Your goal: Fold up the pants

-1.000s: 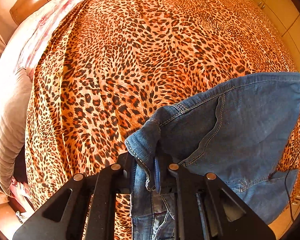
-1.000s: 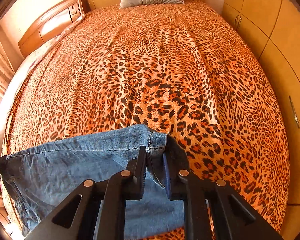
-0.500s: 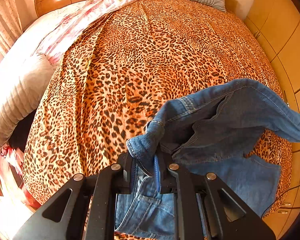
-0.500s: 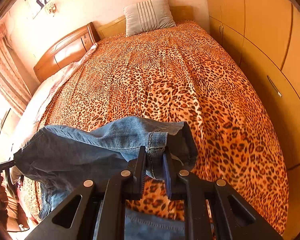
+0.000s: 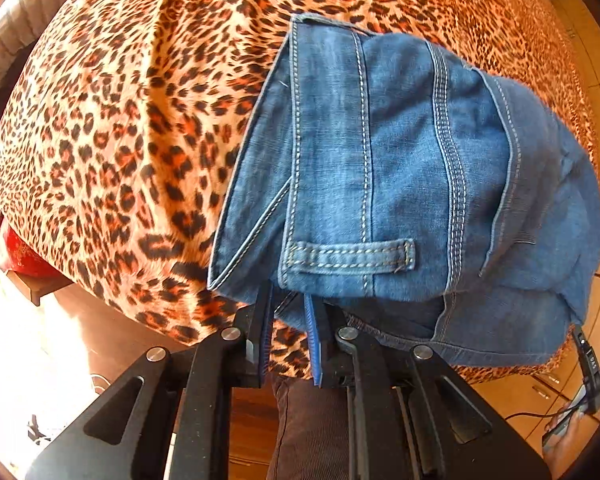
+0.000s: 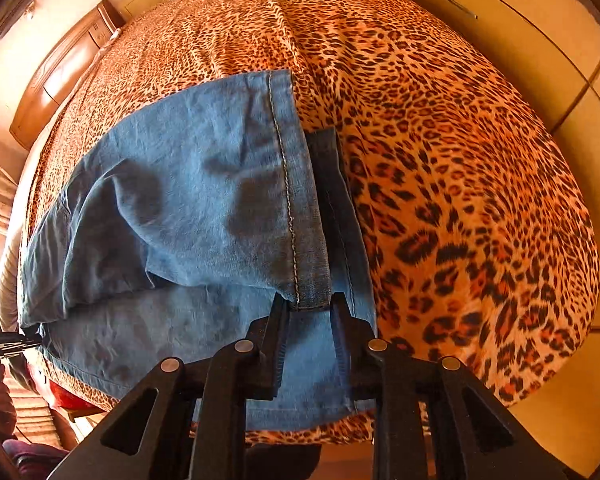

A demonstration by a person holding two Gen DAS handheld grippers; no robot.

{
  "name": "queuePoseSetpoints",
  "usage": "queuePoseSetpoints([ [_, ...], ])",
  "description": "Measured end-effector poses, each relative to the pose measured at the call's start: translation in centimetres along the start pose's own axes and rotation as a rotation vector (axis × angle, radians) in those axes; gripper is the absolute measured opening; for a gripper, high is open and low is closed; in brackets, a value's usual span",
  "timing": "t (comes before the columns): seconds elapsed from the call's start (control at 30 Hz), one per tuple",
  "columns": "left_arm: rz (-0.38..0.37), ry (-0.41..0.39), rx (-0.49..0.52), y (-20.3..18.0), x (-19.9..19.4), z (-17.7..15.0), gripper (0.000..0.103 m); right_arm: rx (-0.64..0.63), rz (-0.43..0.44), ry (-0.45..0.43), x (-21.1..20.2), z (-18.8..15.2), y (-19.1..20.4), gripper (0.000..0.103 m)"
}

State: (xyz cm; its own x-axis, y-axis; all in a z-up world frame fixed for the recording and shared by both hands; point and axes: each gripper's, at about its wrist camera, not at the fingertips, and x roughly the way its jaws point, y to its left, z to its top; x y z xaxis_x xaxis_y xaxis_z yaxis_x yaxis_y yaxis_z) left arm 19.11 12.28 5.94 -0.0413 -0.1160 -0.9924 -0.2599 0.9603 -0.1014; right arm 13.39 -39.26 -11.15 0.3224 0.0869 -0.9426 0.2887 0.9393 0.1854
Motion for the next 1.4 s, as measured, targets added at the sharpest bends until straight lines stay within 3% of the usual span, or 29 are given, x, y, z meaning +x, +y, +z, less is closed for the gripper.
queuePoseSetpoints([
  [0.1,-0.063,-0.04,-0.052,1.6,-2.4,-0.9,0.015,0.056,0.019,-0.026,-2.3,-0.6,-1.1,0.038],
  [0.13,-0.083,-0.05,-0.063,1.7,-2.9,-1.1,0.023,0.08,0.038,-0.04,-2.9,-0.6,-1.4,0.046],
  [0.17,-0.101,-0.06,-0.072,1.5,-3.1,-1.3,0.039,0.114,0.077,-0.048,-3.2,-0.5,-1.7,0.054],
  [0.23,-0.136,-0.074,-0.085,0.5,-2.8,-1.3,0.063,0.233,0.207,-0.035,-2.7,-0.3,-2.3,0.064],
  [0.27,-0.154,-0.076,-0.091,-0.3,-2.3,-1.4,0.065,0.3,0.28,-0.011,-1.8,-0.1,-2.5,0.066],
  [0.37,-0.238,-0.035,-0.116,-2.3,-0.5,-1.3,0.065,0.465,0.404,0.029,1.0,-0.3,-2.8,0.066],
  [0.47,-0.303,-0.007,-0.17,-3.4,1.4,-0.6,0.065,0.599,0.459,0.033,3.3,-0.1,-3.4,0.066],
  [0.63,-0.247,0.03,-0.224,-4.6,4.3,2.0,0.062,0.737,0.514,0.01,5.9,0.9,-3.9,0.065],
  [0.7,-0.219,0.058,-0.215,-4.8,4.7,3.1,0.04,0.7,0.5,0.016,6.0,2.1,-3.3,0.038],
  [0.73,-0.247,0.066,-0.216,-4.8,4.3,3.4,0.017,0.674,0.503,0.003,5.5,2.7,-3.1,0.006],
  [0.77,-0.276,0.06,-0.207,-5.0,3.5,3.5,0.011,0.653,0.528,-0.02,4.6,3.2,-2.8,0.005],
  [0.9,-0.286,-0.051,-0.111,-4.9,-1.4,1.9,0.011,0.5,0.602,-0.074,-0.9,3.2,-1.3,0.004],
  [1.03,-0.248,-0.037,-0.113,-2.8,-1.8,-0.7,0.011,0.476,0.607,-0.034,-3.3,-0.9,-2.1,0.005],
  [1.2,-0.154,0.145,-0.141,-1.0,5.7,-2.0,0.011,0.533,0.405,0.136,2.3,-6.1,-4.9,0.007],
  [1.3,-0.149,0.139,-0.133,-1.3,5.6,-1.5,0.012,0.572,0.354,0.168,4.0,-6.9,-5.5,0.009],
  [1.4,-0.148,0.141,-0.039,-2.0,4.1,-1.4,0.016,0.563,0.32,0.158,2.8,-6.2,-6.2,0.023],
])
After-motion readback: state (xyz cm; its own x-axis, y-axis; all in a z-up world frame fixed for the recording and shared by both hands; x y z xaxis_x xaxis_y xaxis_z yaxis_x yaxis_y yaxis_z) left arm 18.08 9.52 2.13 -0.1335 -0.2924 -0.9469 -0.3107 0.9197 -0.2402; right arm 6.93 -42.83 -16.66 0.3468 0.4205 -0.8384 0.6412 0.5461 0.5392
